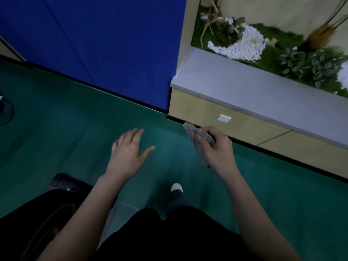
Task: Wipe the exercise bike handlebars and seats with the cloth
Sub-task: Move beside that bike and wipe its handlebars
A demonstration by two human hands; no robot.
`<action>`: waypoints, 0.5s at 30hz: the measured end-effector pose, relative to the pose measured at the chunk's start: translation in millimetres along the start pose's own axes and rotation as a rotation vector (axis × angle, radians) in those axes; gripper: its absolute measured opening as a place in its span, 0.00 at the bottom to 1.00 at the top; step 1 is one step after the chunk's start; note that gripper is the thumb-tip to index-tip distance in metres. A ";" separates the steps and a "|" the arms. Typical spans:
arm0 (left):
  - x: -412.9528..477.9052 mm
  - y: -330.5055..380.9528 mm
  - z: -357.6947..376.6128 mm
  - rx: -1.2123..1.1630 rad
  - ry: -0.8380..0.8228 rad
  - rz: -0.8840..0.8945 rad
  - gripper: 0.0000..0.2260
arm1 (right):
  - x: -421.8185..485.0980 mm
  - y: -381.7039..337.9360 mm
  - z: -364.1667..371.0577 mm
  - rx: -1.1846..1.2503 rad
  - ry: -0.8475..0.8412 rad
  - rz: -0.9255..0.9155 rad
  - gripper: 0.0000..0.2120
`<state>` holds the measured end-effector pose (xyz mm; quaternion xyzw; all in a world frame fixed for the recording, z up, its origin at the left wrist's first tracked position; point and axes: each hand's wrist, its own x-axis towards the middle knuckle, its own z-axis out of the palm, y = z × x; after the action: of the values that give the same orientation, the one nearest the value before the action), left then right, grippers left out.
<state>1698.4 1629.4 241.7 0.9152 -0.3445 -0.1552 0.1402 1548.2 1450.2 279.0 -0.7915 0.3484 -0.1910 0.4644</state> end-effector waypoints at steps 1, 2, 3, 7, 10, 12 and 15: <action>8.2 8.2 0.5 -0.004 0.009 -0.011 0.31 | 13.4 3.1 -7.2 0.005 -0.011 0.001 0.04; 16.5 15.9 0.5 -0.015 0.026 -0.027 0.31 | 27.8 6.3 -13.4 0.016 -0.022 0.004 0.04; 23.6 22.1 0.1 -0.026 0.043 -0.043 0.31 | 41.3 8.8 -18.3 0.022 -0.034 0.003 0.04; 44.7 28.5 -4.6 -0.027 0.081 -0.111 0.31 | 87.5 8.2 -22.5 0.053 -0.081 -0.019 0.04; 53.9 20.1 -11.1 -0.038 0.106 -0.189 0.31 | 115.4 3.1 -10.3 0.055 -0.138 -0.041 0.04; 59.7 9.3 -17.1 -0.045 0.130 -0.250 0.30 | 132.2 -2.8 5.1 0.046 -0.203 -0.062 0.02; 68.0 -11.8 -26.9 -0.042 0.167 -0.321 0.30 | 154.9 -18.4 34.2 0.053 -0.273 -0.101 0.02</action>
<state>1764.2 1596.1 249.2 0.9650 -0.1779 -0.1059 0.1607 1682.5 1363.8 274.7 -0.8141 0.2368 -0.1138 0.5180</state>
